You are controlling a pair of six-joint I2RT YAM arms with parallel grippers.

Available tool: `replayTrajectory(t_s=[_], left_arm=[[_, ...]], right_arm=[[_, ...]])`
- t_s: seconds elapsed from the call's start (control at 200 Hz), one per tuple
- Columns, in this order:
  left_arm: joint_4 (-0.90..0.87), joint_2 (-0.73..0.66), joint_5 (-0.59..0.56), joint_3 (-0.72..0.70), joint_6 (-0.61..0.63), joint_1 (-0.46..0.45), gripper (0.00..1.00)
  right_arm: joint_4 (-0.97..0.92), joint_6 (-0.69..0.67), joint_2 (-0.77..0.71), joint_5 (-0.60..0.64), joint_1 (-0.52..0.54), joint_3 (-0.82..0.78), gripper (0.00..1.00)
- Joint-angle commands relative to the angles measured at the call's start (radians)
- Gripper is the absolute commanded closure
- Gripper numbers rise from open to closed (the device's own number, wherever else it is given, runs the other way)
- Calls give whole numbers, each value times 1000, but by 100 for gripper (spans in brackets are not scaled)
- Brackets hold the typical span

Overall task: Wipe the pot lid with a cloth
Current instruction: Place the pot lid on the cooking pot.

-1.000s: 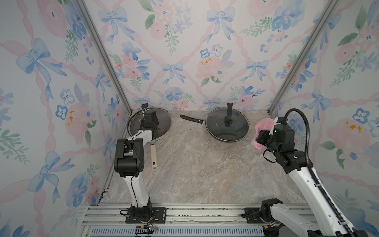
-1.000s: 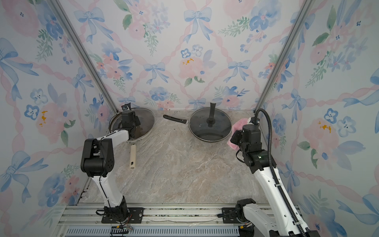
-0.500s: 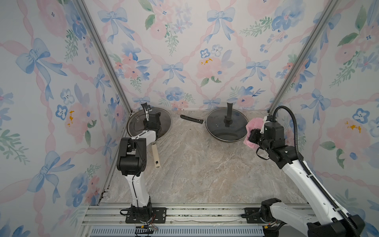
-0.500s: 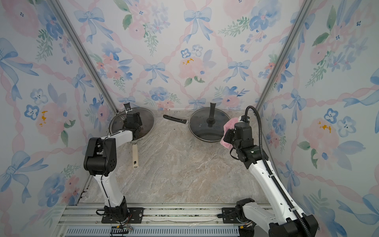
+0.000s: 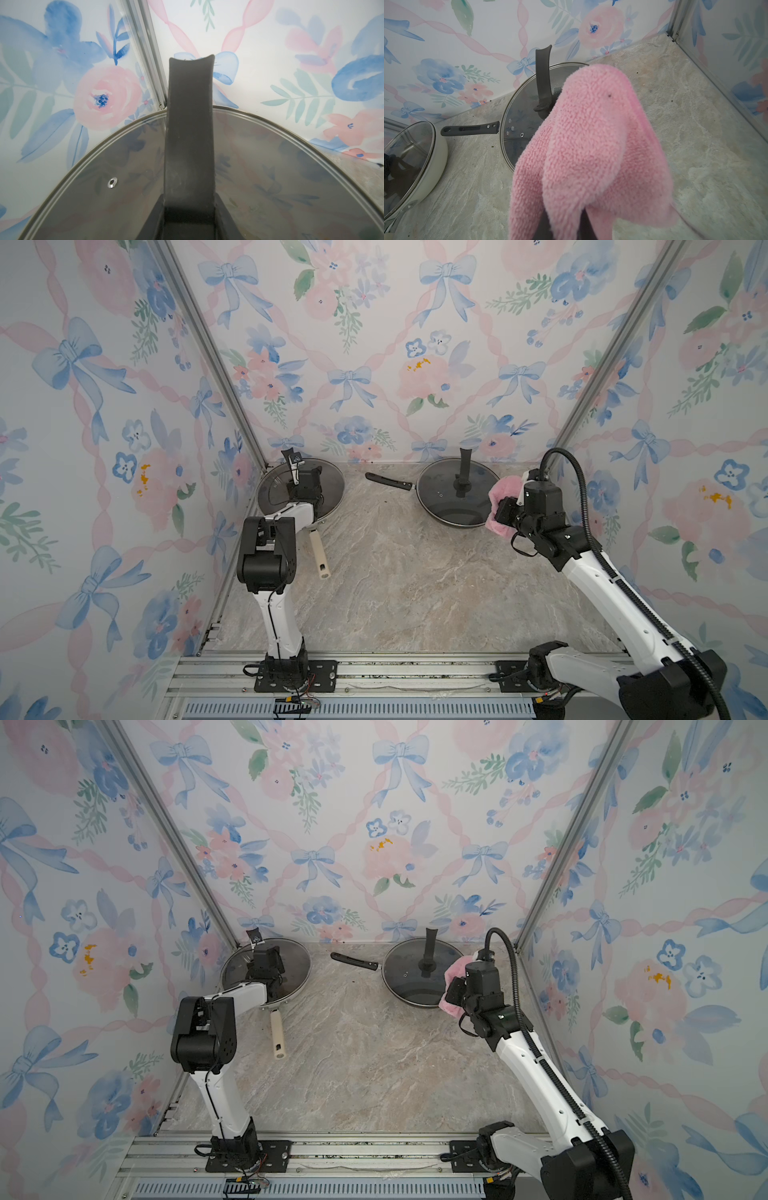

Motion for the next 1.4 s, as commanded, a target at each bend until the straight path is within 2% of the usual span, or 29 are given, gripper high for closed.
replayTrajectory(t_s=[0.0, 0.455, 0.79, 1.03, 1.395], left_arm=[[36, 17, 0, 23, 5, 6, 100], [47, 40, 74, -27, -133, 16, 100], [189, 15, 145, -110, -201, 27, 100], [261, -3, 210, -124, -208, 31, 100], [149, 13, 100, -107, -139, 29, 100]], right_arm=[[27, -10, 23, -9, 20, 44, 99], [42, -21, 131, -26, 80, 110, 99], [50, -19, 176, -39, 101, 135, 99], [47, -26, 200, -44, 111, 150, 99], [41, -30, 215, -52, 115, 158, 99]])
